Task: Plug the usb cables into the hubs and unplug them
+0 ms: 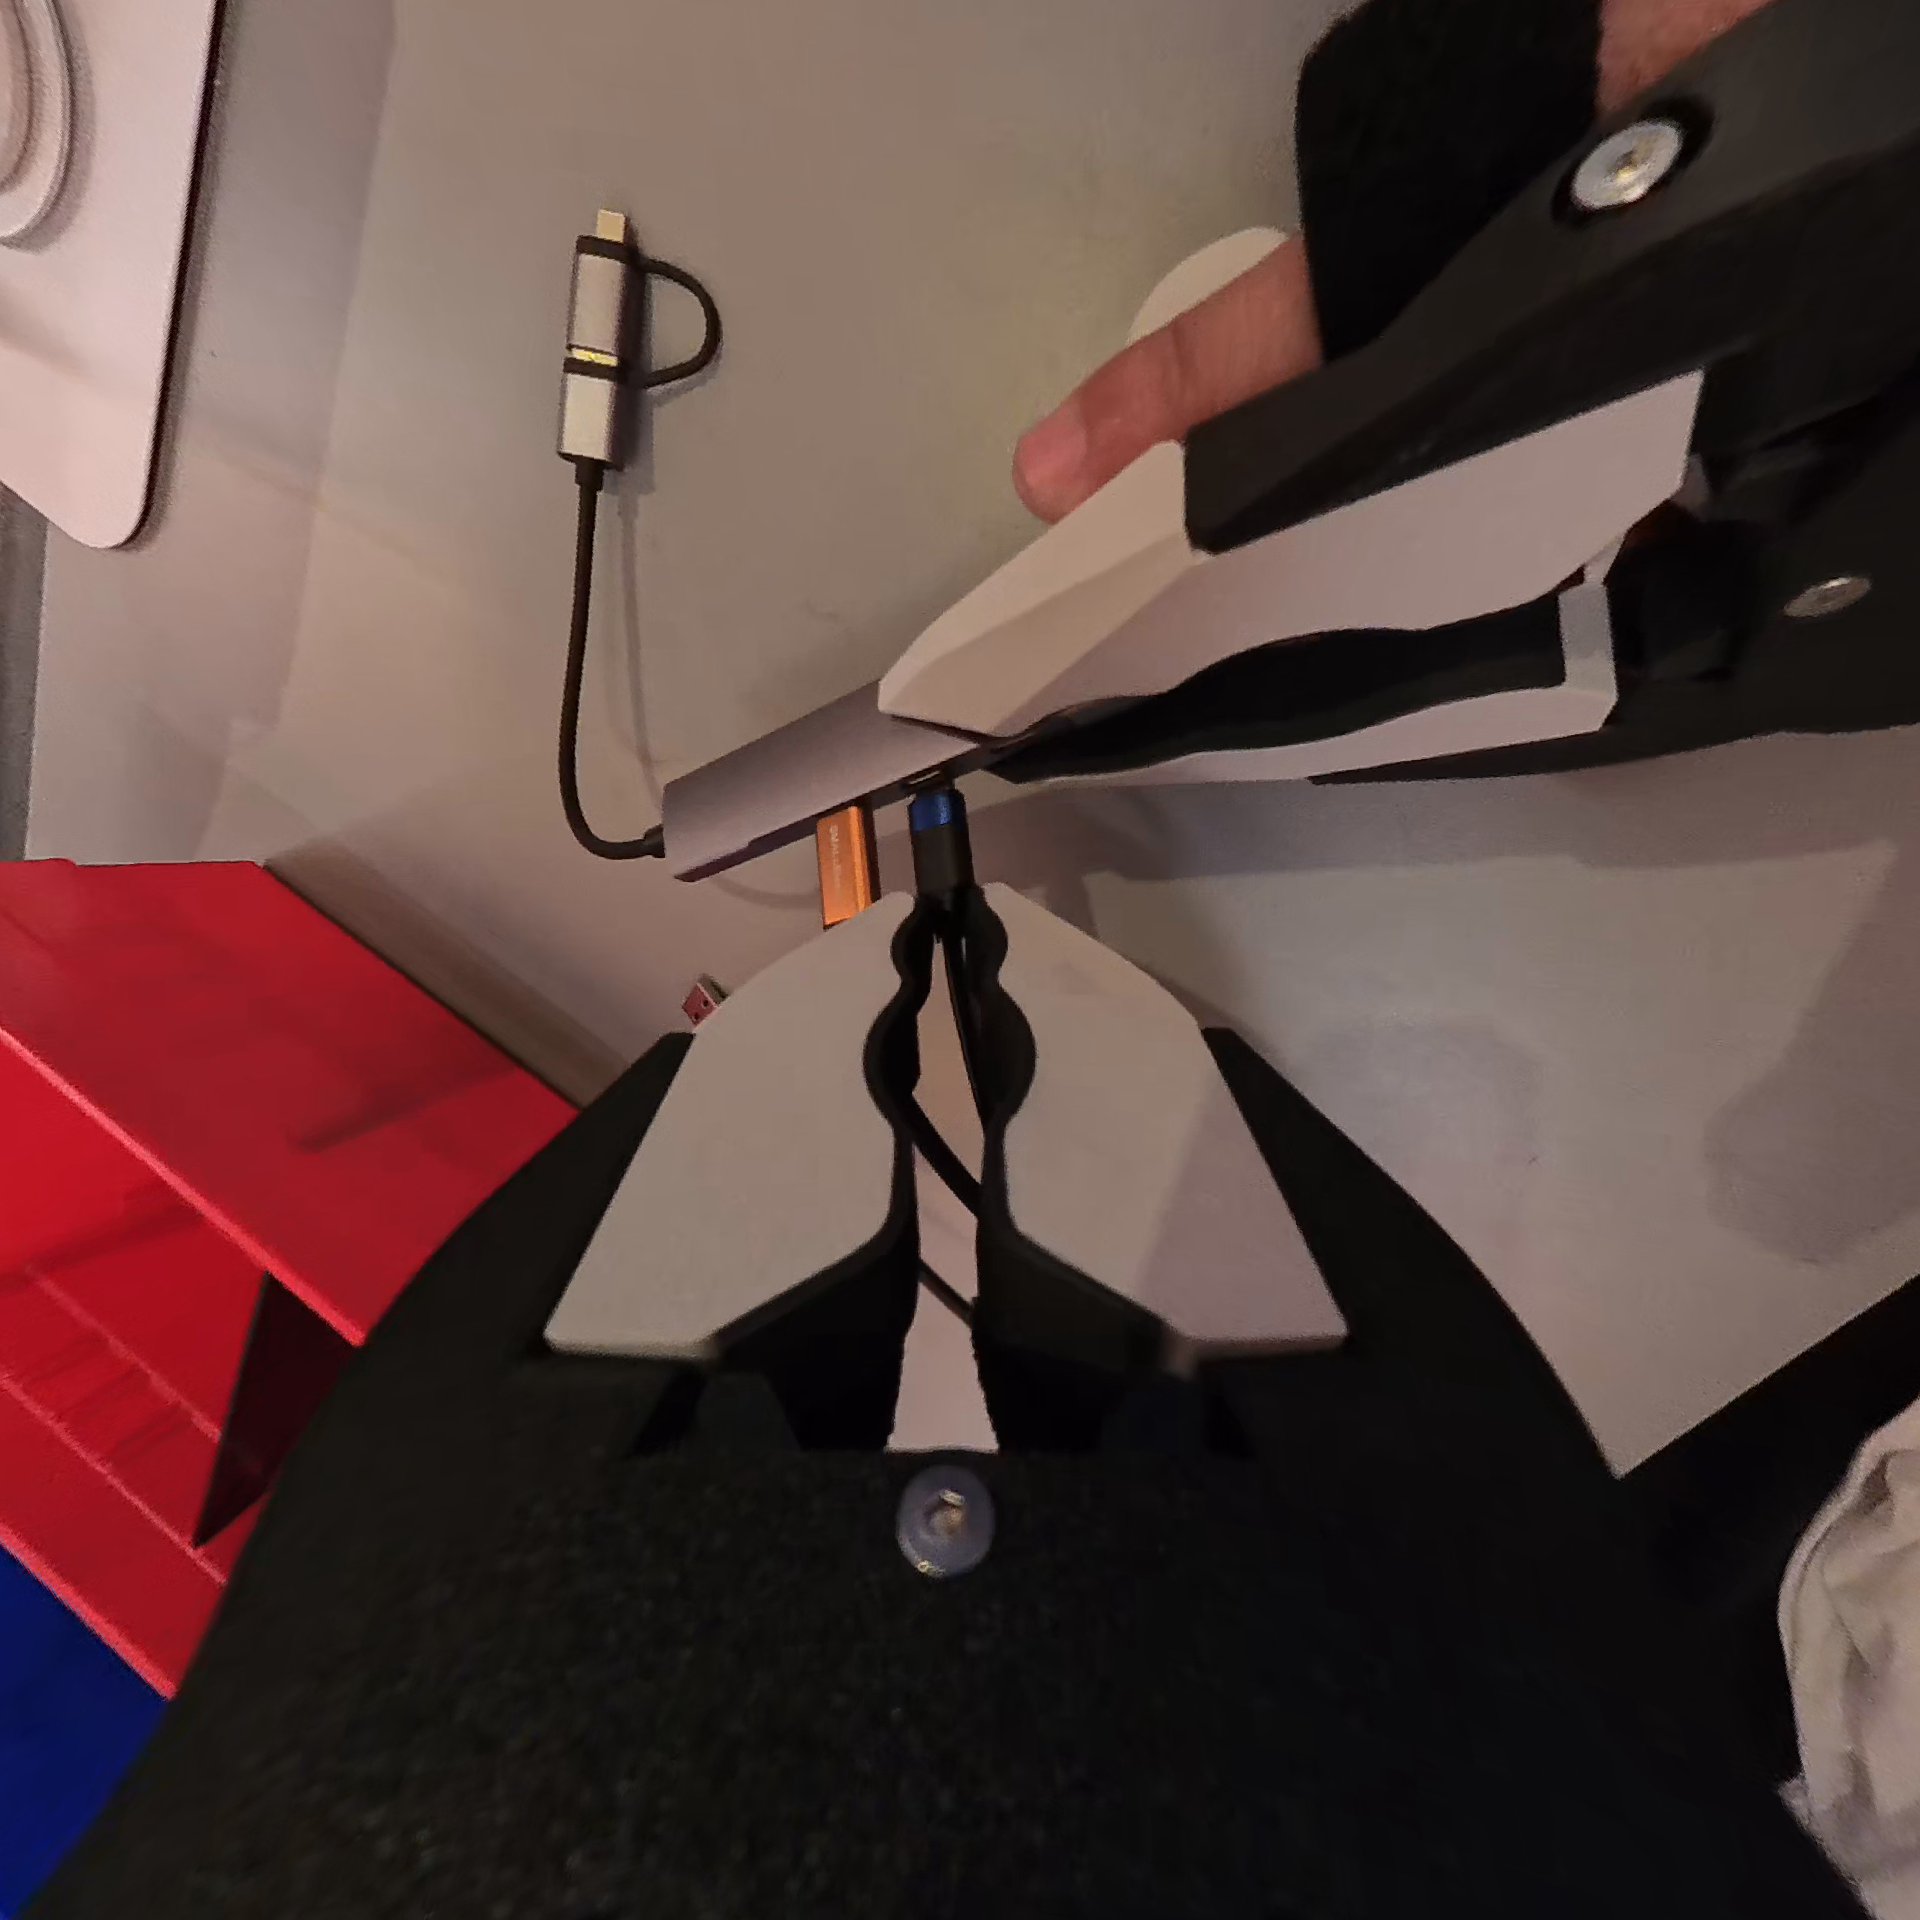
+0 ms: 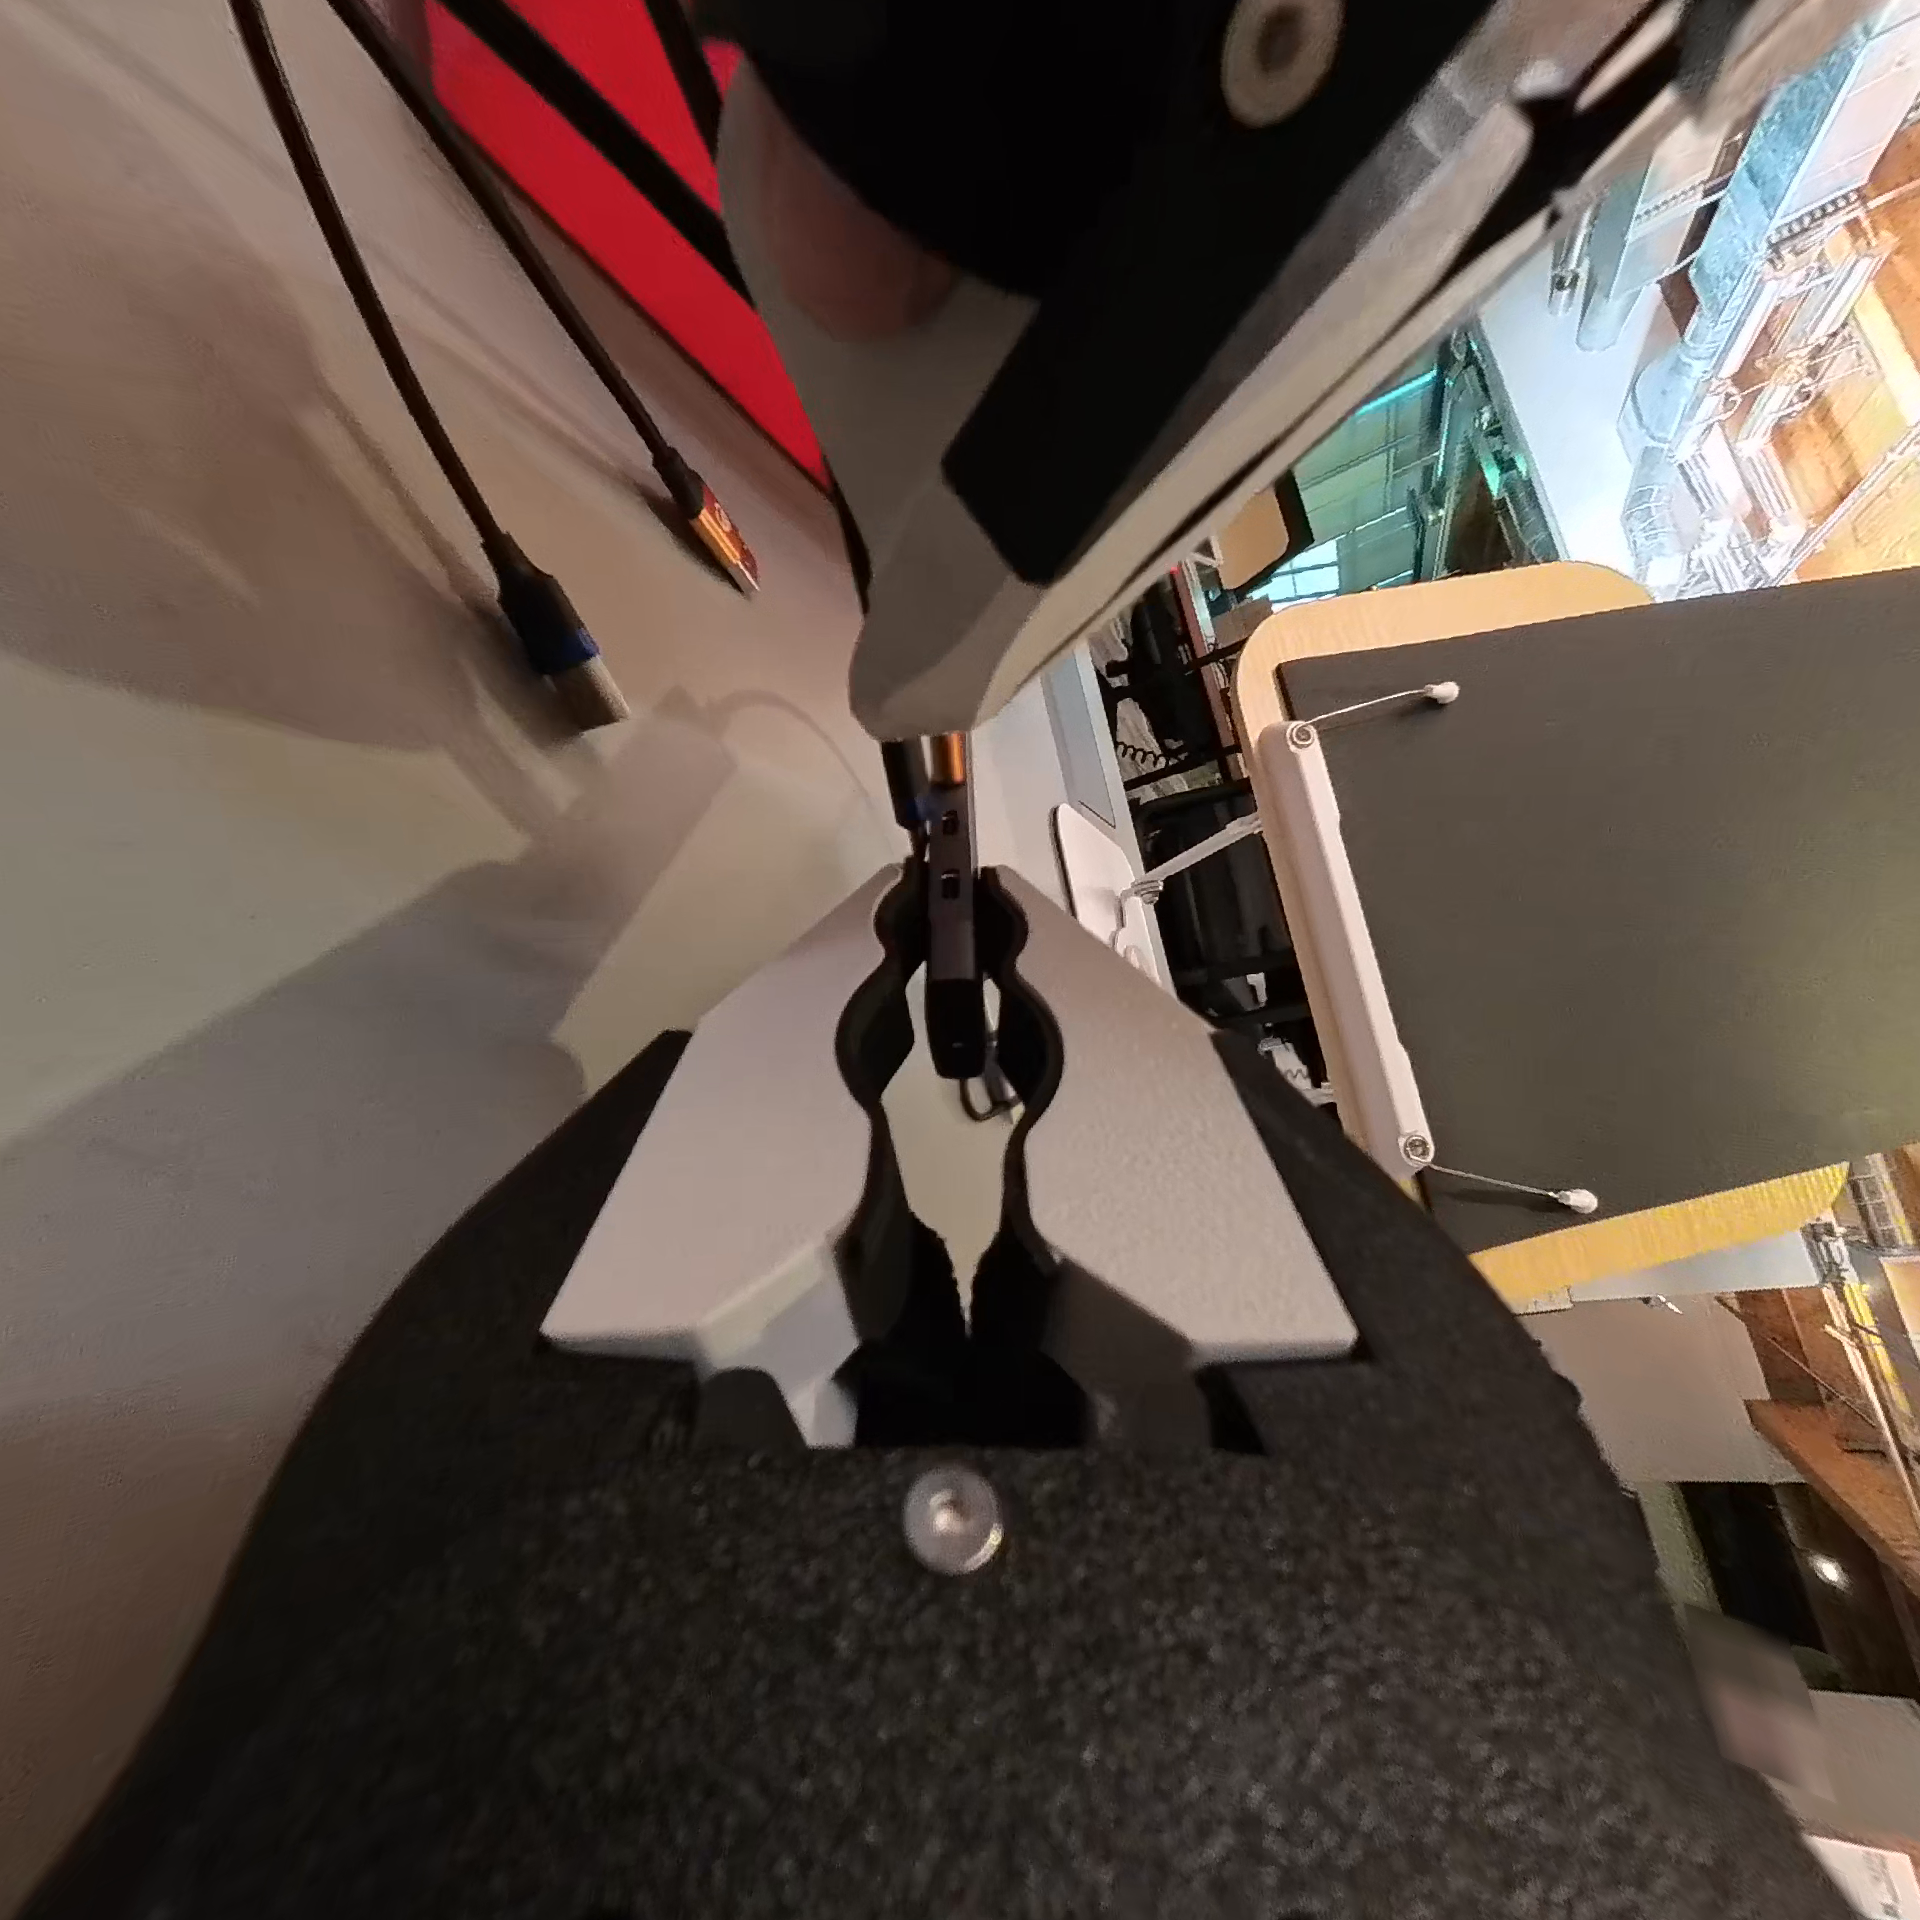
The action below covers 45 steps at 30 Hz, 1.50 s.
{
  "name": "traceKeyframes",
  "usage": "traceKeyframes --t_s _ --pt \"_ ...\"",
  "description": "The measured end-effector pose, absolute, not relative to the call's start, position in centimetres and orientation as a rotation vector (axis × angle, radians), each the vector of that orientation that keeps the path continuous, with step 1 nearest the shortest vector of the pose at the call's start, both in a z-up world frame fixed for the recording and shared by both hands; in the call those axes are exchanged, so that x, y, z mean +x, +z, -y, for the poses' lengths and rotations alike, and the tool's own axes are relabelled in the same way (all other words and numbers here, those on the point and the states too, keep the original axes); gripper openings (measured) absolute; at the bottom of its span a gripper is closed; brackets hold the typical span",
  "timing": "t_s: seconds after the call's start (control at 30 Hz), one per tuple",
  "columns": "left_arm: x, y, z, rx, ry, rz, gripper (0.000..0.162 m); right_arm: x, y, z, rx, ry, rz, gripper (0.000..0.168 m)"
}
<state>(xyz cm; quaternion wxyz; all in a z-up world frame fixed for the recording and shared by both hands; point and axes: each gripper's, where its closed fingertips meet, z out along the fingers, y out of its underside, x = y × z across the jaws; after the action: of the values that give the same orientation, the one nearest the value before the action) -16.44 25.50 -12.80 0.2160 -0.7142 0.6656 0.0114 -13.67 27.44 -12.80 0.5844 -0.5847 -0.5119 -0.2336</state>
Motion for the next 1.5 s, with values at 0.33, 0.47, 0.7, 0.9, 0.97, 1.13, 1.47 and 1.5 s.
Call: traceKeyframes --t_s 0.33,0.47,0.7,0.9,0.97,1.13,1.47,1.5 --pt "-16.98 -12.70 -25.72 -1.993 0.005 -1.840 0.005 -13.76 -13.21 -27.46 -1.366 -0.550 1.214 0.008" --pt "-16.65 -12.32 -25.51 -1.961 -0.030 -1.866 0.005 -13.82 -13.29 -27.51 -1.371 -0.537 1.210 0.007" --pt "-16.94 -12.69 -25.54 -1.966 0.020 -1.888 0.005 -14.37 -13.57 -27.27 -1.370 -0.522 1.222 0.008" --pt "-17.36 -12.85 -25.33 -1.972 0.039 -1.900 0.005 -14.25 -13.66 -27.34 -1.374 -0.533 1.225 0.008" --pt "-17.40 -12.95 -25.36 -1.975 0.039 -1.899 0.005 -14.23 -13.58 -27.34 -1.374 -0.532 1.223 0.008" --pt "-17.26 -13.06 -25.30 -1.980 0.020 -1.894 0.005 -14.25 -13.63 -27.30 -1.375 -0.528 1.224 0.008" --pt "-16.88 -12.42 -25.35 -1.984 -0.048 -1.846 0.005 -13.98 -13.07 -27.32 -1.363 -0.524 1.199 0.008" --pt "-16.91 -12.43 -25.32 -1.992 -0.060 -1.841 0.005 -14.02 -13.08 -27.31 -1.359 -0.531 1.203 0.008"
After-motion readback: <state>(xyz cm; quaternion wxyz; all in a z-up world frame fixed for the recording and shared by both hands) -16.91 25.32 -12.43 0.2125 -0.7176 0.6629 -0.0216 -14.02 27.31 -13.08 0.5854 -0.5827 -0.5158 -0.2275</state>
